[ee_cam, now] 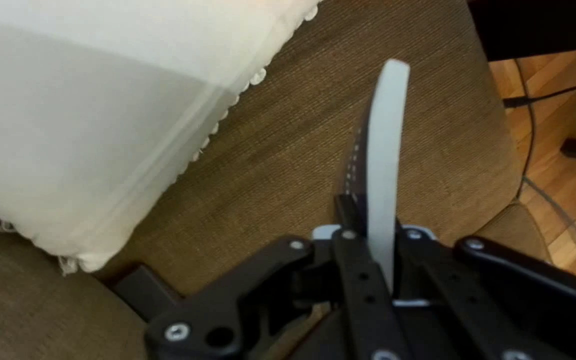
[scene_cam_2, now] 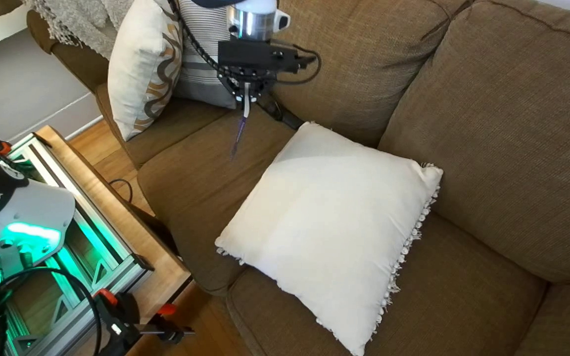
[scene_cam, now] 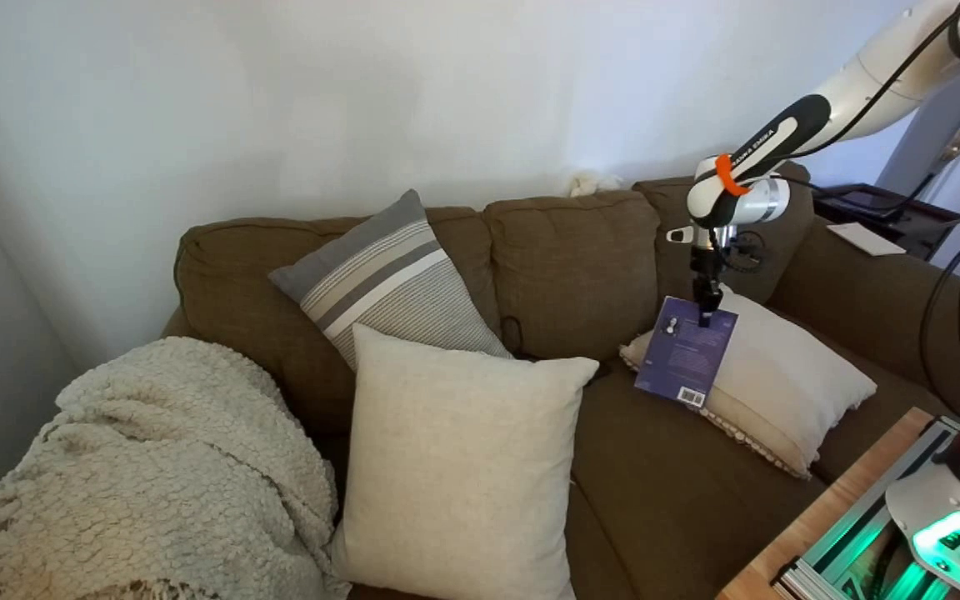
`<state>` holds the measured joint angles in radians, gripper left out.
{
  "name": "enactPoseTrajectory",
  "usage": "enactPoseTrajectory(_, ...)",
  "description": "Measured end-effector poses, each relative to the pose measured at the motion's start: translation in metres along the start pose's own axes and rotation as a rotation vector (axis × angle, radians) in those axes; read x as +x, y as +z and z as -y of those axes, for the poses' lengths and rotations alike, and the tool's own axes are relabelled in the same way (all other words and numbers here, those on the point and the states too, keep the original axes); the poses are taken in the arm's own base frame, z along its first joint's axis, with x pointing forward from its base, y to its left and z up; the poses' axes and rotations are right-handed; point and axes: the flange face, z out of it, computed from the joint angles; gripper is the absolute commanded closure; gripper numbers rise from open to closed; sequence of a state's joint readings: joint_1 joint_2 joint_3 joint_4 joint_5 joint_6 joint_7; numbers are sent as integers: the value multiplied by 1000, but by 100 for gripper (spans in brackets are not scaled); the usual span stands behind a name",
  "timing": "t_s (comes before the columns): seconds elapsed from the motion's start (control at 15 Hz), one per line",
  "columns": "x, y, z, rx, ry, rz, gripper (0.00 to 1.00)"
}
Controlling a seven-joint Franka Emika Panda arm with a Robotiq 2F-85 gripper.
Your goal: Remove the book from the white pillow and put it next to the grey pillow
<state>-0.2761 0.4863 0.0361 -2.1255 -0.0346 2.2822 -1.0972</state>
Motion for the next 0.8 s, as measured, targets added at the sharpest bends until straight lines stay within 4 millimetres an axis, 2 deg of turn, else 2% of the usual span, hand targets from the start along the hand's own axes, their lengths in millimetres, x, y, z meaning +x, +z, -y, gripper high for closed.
enactPoseTrajectory(0.07, 9, -12, 11, -12, -53, 20, 90)
enactPoseTrajectory(0.2, 11, -26, 20, -29, -104, 33, 90)
enactPoseTrajectory(0.27, 7, -27, 19, -30, -110, 34, 97)
enactPoseTrajectory(0.4, 2, -25, 15, -44, -129, 25, 97)
enactPoseTrajectory(0.47, 7, -26, 11, -86, -165, 18, 97)
enactPoseTrajectory(0.6, 28, -33, 4, -166, -243, 39, 97)
enactPoseTrajectory(0.8, 85, -61, -4, -272, -377, 92, 97)
